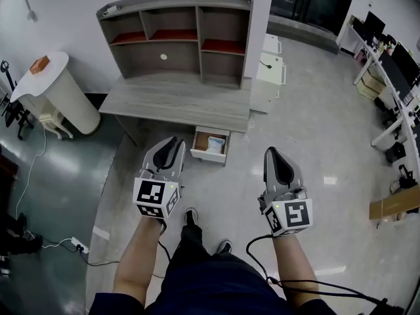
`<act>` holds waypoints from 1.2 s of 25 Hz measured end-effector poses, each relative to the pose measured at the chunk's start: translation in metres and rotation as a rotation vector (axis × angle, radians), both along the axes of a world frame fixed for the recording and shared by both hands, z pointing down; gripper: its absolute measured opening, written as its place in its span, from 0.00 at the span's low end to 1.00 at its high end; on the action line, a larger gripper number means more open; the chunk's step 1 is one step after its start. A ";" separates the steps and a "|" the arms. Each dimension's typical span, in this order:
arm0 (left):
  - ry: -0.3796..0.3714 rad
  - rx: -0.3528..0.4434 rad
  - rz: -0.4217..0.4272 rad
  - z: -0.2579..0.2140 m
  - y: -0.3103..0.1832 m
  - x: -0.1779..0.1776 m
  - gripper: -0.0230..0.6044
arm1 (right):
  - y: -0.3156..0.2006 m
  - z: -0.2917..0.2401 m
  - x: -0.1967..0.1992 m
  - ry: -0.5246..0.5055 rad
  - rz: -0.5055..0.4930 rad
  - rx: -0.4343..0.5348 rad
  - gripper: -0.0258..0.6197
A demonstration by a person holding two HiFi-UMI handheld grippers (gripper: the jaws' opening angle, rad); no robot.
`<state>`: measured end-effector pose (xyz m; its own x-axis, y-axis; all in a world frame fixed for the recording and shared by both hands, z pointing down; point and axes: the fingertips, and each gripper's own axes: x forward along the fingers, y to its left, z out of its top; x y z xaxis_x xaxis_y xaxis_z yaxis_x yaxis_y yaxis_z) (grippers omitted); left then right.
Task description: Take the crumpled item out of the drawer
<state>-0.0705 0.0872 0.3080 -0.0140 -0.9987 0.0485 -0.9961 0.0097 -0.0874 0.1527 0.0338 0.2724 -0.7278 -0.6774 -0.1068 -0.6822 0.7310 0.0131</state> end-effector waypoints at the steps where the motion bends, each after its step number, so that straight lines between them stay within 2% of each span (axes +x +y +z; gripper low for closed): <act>1: 0.003 -0.032 0.010 0.013 -0.009 -0.006 0.14 | -0.005 0.003 -0.003 0.008 0.006 -0.005 0.05; 5: -0.043 -0.151 0.057 0.071 -0.049 -0.031 0.14 | -0.031 0.019 -0.018 0.029 0.046 -0.028 0.05; 8: -0.091 -0.246 0.128 0.117 -0.084 -0.050 0.14 | -0.053 0.029 -0.037 0.056 0.081 -0.043 0.05; 11: -0.102 -0.345 0.206 0.158 -0.116 -0.065 0.14 | -0.076 0.038 -0.055 0.078 0.130 -0.073 0.05; 14: -0.131 -0.407 0.278 0.192 -0.143 -0.077 0.14 | -0.097 0.051 -0.073 0.104 0.169 -0.106 0.05; 17: -0.202 -0.458 0.368 0.225 -0.164 -0.083 0.14 | -0.116 0.061 -0.090 0.129 0.199 -0.129 0.05; 22: -0.373 -0.548 0.601 0.276 -0.185 -0.069 0.14 | -0.138 0.079 -0.111 0.167 0.244 -0.161 0.05; 25: -0.449 -0.612 0.746 0.312 -0.190 -0.053 0.14 | -0.146 0.092 -0.118 0.197 0.262 -0.192 0.05; 30: -0.556 -0.705 0.899 0.365 -0.201 -0.035 0.14 | -0.154 0.114 -0.119 0.218 0.278 -0.248 0.05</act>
